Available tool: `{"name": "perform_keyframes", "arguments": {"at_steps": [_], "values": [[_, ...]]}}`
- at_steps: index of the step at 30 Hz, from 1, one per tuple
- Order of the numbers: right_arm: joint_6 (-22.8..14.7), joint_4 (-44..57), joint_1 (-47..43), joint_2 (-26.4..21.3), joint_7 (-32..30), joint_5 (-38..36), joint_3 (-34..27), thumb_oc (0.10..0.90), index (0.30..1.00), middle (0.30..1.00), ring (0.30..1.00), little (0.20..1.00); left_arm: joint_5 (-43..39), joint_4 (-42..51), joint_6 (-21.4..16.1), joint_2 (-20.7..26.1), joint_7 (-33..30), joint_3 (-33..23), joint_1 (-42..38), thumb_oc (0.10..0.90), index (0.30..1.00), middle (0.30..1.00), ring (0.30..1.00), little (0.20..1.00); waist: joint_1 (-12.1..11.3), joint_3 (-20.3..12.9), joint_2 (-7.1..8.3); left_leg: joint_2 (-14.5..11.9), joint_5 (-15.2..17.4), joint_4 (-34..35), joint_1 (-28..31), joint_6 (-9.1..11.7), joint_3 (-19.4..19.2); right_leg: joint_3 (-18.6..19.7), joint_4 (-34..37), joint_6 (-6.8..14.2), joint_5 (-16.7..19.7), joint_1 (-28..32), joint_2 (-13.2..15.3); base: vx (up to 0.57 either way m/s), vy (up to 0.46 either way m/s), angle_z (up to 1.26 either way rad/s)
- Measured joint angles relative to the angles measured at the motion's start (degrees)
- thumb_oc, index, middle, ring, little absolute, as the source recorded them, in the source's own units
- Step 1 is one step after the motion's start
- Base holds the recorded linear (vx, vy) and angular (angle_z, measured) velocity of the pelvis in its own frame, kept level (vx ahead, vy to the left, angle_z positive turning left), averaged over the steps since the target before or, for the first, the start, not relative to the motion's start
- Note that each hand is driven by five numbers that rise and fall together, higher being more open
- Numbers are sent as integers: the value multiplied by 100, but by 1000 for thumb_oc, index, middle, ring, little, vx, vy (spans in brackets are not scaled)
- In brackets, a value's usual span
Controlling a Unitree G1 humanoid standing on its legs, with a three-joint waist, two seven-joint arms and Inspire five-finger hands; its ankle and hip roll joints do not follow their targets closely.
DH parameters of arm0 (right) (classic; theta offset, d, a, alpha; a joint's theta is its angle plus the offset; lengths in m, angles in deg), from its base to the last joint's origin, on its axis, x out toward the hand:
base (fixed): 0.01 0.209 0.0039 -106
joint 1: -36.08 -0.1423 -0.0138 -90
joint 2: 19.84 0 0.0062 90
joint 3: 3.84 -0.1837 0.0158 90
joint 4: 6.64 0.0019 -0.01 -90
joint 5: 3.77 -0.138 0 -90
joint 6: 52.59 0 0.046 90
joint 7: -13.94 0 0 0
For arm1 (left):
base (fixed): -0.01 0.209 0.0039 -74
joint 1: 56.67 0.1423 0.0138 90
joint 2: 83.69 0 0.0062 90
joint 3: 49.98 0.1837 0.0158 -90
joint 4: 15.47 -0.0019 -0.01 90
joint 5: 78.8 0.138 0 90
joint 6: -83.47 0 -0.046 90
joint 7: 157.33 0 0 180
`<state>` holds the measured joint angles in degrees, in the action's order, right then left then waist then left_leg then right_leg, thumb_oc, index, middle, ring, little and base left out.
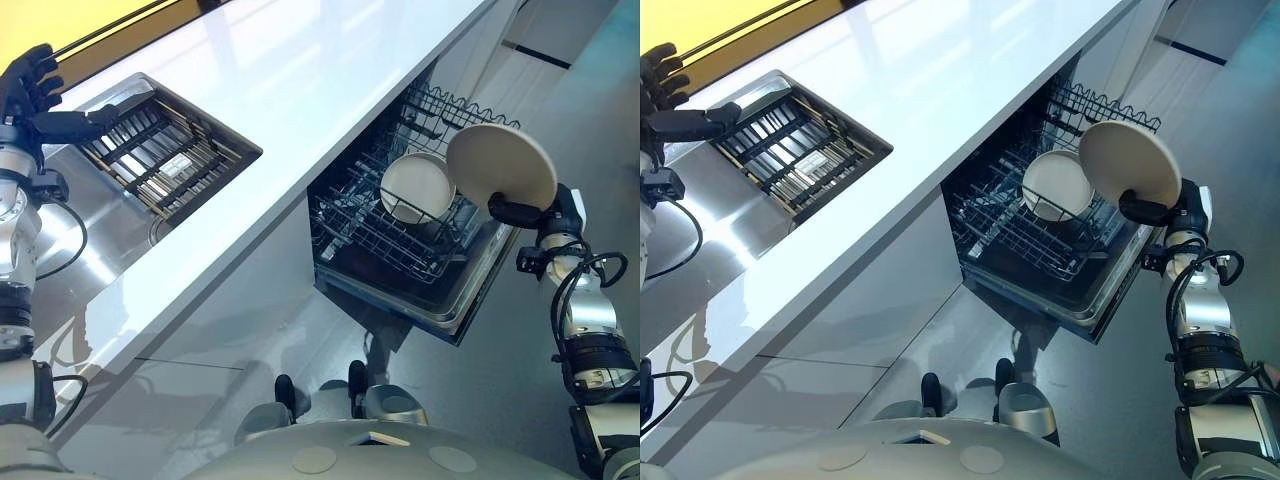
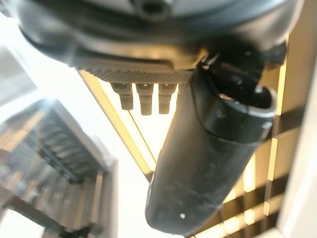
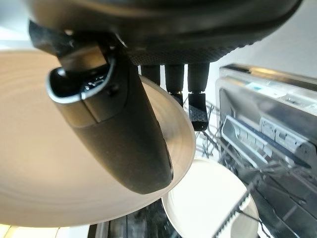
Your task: Pick up plates and place into dishwasher.
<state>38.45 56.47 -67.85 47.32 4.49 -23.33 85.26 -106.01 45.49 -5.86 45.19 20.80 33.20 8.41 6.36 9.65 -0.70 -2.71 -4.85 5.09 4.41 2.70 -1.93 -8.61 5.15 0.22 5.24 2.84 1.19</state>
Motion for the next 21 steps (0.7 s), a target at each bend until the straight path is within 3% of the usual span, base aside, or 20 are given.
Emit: {"name": "perform_keyframes", "arguments": {"at_steps": [6, 12, 19, 21], "values": [[-276, 2, -269, -96, -40, 176, 223, 100, 300, 300, 300, 200, -26, 1, -600, -18, -332, 0, 132, 800, 900, 900, 900, 900, -90, 105, -9, 26, -72, -134, -556, -35, 5, 11, -219, -40, 32, -594, 29, -110, 97, 0], [-322, 12, -958, -433, -43, 293, 402, 100, 300, 300, 300, 200, 23, 36, -1000, -20, -641, 31, -31, 800, 900, 900, 900, 900, -92, 1001, -34, 81, 106, -810, -1184, -18, 56, 14, -693, -45, -9, -1098, 106, -62, 59, 5], [-19, -246, -1035, -755, 134, 550, 899, 100, 300, 300, 300, 200, 8, 61, -1204, -36, -1094, 45, -403, 800, 900, 900, 900, 900, -223, 1588, -11, 81, 324, -1497, -1647, -17, 165, -1, -1143, -70, -160, -1388, 128, -13, 33, 6], [5, -262, -1079, -761, 105, 549, 892, 100, 300, 300, 300, 200, -8, 87, -1304, -35, -1242, 45, -548, 800, 900, 900, 900, 900, -231, 1606, -8, 84, 348, -1599, -1786, -25, 211, -9, -1251, -62, -204, -1497, 140, -17, -17, 10]]}}
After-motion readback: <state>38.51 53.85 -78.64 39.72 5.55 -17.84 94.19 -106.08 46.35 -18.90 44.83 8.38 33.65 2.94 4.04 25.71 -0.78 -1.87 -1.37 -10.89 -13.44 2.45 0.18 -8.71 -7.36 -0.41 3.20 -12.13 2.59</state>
